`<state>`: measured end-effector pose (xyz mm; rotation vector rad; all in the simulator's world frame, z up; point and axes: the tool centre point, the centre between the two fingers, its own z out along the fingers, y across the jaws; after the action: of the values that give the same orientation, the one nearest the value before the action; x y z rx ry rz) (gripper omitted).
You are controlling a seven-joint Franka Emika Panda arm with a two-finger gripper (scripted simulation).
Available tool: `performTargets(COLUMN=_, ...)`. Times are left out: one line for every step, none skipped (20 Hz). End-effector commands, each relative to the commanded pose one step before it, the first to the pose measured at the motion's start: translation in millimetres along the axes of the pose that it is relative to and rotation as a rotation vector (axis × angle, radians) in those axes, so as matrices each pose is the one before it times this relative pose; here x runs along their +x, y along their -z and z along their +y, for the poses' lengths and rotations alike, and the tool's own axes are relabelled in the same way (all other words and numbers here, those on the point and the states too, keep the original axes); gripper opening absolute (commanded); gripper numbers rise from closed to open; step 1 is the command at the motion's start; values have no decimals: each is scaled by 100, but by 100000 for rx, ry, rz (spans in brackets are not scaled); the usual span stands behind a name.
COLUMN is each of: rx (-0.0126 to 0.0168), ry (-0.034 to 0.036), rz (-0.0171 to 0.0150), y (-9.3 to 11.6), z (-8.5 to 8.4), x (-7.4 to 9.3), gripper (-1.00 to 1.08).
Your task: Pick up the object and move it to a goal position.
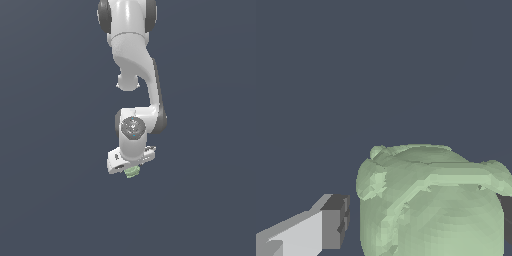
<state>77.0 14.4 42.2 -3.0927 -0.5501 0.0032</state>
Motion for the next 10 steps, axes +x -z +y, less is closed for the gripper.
performTargets(rx=-70, ry=21, rz=187, y=-281, z=51, x=118, gripper=100)
performTargets(rx=0, ry=0, rz=0, y=47, z=10, x=41, gripper=100)
performTargets(rx=0, ry=0, rz=0, y=26, z=3, x=14, gripper=100)
performTargets(rx=0, ry=0, rz=0, y=0, z=0, x=0, gripper=-100)
performTargets(rx=0, ry=0, rz=0, y=0, z=0, x=0, gripper=-100)
performTargets(rx=0, ry=0, rz=0, y=0, z=0, x=0, gripper=-100)
performTargets(rx=0, ry=0, rz=0, y=0, z=0, x=0, gripper=-100)
performTargets(rx=0, ry=0, rz=0, y=0, z=0, x=0, gripper=-100)
performTargets(rx=0, ry=0, rz=0, y=0, z=0, x=0, gripper=-100)
performTargets(rx=0, ry=0, rz=0, y=0, z=0, x=0, gripper=-100)
